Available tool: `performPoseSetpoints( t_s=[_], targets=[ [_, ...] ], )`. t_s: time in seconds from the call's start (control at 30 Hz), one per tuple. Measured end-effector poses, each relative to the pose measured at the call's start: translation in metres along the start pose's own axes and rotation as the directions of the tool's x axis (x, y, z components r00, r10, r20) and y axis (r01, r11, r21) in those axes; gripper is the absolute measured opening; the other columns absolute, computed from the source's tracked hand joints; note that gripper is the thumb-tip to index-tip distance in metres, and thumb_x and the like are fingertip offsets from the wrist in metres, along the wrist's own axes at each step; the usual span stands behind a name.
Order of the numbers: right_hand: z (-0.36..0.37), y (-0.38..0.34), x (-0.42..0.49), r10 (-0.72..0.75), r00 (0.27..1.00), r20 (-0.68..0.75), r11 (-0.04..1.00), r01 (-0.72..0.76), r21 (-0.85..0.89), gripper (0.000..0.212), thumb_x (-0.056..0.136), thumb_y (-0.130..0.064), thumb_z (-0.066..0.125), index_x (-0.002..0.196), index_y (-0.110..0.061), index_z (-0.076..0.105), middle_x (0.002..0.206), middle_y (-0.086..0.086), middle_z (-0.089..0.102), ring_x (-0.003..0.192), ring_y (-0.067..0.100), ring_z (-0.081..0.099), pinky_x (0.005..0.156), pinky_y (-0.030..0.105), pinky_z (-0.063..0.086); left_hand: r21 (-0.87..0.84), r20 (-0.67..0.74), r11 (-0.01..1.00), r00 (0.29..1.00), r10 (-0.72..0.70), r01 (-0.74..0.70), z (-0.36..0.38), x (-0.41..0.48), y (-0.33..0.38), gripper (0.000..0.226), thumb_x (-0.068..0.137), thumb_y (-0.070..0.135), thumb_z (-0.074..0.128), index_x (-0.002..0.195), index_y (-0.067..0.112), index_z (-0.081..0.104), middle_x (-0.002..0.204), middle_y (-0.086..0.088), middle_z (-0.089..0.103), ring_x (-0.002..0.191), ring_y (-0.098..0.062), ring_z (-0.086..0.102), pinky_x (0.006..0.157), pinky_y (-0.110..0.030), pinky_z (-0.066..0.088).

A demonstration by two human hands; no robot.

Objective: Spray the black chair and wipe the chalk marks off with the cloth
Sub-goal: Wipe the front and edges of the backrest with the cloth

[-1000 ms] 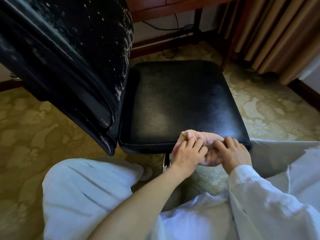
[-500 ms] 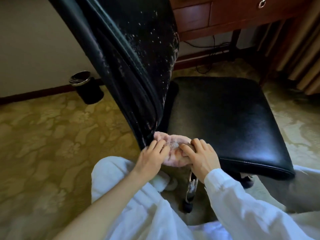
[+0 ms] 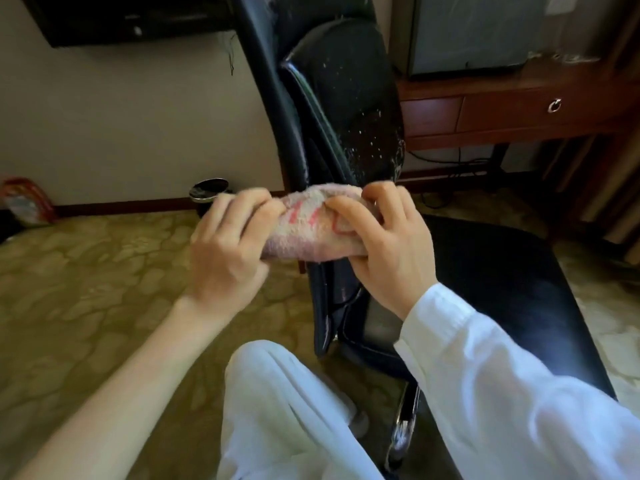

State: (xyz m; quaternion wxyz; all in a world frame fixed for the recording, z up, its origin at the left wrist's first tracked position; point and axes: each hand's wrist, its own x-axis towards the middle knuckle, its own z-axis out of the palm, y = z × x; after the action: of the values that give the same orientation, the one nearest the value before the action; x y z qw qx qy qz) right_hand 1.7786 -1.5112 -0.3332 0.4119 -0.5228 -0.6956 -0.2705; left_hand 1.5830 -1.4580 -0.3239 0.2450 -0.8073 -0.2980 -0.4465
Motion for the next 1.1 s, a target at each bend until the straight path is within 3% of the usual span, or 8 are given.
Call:
performPoseSetpoints(
  t_s=[0.1,0.17,0.27,0.5,0.63,0.77,0.9,1.1],
  targets=[
    [-0.012,-0.004,0.049,0.007,0.995,-0.099,1.000,-0.008,-0.008,0.041,0.074,-0.011,0.063,0.114,-0.012,0.066,0.104,0.019,0.056,0.087,0.031,0.050,0.061,0.034,0.045,0.133,-0.109,0.991,0.994,-0.004,0.018,-0.015,0.048,-0.013,0.022,0.080,-0.002,0.065,0.100,0.006,0.067,0.100,-0.010,0.064,0.086,-0.027,0.047,0.063,-0.032,0.038],
    [-0.013,-0.006,0.068,0.015,0.995,-0.103,1.000,-0.016,-0.008,0.042,0.073,-0.016,0.064,0.114,-0.012,0.066,0.105,0.019,0.056,0.089,0.032,0.051,0.061,0.033,0.044,0.133,-0.115,0.991,0.993,-0.019,0.034,-0.019,0.065,-0.019,0.019,0.084,0.007,0.064,0.103,0.007,0.065,0.104,-0.011,0.063,0.090,-0.027,0.046,0.064,-0.031,0.036],
    [-0.004,-0.006,0.068,0.026,0.998,-0.064,1.000,-0.026,0.004,0.044,0.071,-0.017,0.066,0.115,-0.011,0.065,0.104,0.019,0.055,0.088,0.032,0.051,0.060,0.034,0.045,0.055,-0.042,0.996,0.997,-0.072,0.075,-0.012,0.060,-0.020,0.032,0.079,0.009,0.068,0.109,0.005,0.062,0.111,-0.015,0.060,0.097,-0.031,0.048,0.070,-0.031,0.038],
    [0.040,0.004,-0.006,0.043,0.990,0.131,0.998,-0.036,-0.058,0.044,0.071,-0.011,0.067,0.114,-0.012,0.063,0.101,0.015,0.055,0.081,0.031,0.049,0.059,0.040,0.044,-0.117,0.141,0.984,0.983,-0.119,0.136,0.035,-0.015,-0.019,0.059,0.056,-0.015,0.061,0.111,0.005,0.059,0.118,-0.015,0.057,0.100,-0.032,0.052,0.077,-0.040,0.050],
    [0.067,0.010,-0.050,0.091,0.957,0.276,0.989,-0.055,-0.134,0.043,0.068,-0.012,0.070,0.111,-0.013,0.063,0.101,0.013,0.054,0.079,0.030,0.049,0.058,0.037,0.043,-0.139,0.307,0.976,0.945,-0.116,0.165,0.067,-0.060,-0.014,0.055,0.057,-0.008,0.061,0.109,0.009,0.062,0.109,-0.013,0.059,0.096,-0.030,0.055,0.065,-0.044,0.054],
    [0.079,0.011,-0.063,0.132,0.933,0.336,0.986,-0.087,-0.144,0.043,0.069,-0.016,0.071,0.111,-0.016,0.062,0.102,0.010,0.055,0.082,0.027,0.051,0.062,0.035,0.046,-0.112,0.380,0.973,0.913,-0.146,0.202,0.075,-0.074,-0.012,0.059,0.048,-0.008,0.070,0.104,0.009,0.068,0.104,-0.007,0.062,0.096,-0.025,0.057,0.059,-0.034,0.051],
    [0.073,0.013,-0.032,0.078,0.964,0.252,0.989,-0.042,-0.145,0.038,0.076,-0.018,0.052,0.112,-0.013,0.063,0.097,0.011,0.054,0.079,0.028,0.050,0.061,0.035,0.043,-0.119,0.294,0.963,0.935,-0.199,0.242,0.078,-0.057,-0.024,0.056,0.049,-0.014,0.068,0.101,0.007,0.069,0.107,-0.007,0.064,0.098,-0.025,0.056,0.064,-0.037,0.053],
    [0.046,0.004,0.061,-0.031,0.999,0.035,0.992,0.035,-0.119,0.033,0.079,-0.014,0.052,0.109,-0.010,0.066,0.094,0.016,0.055,0.079,0.031,0.050,0.061,0.038,0.042,-0.076,-0.025,0.975,0.977,-0.211,0.209,0.055,0.013,-0.055,0.038,0.065,-0.003,0.077,0.101,-0.004,0.066,0.107,-0.018,0.064,0.096,-0.032,0.058,0.082,-0.025,0.041]
  ],
)
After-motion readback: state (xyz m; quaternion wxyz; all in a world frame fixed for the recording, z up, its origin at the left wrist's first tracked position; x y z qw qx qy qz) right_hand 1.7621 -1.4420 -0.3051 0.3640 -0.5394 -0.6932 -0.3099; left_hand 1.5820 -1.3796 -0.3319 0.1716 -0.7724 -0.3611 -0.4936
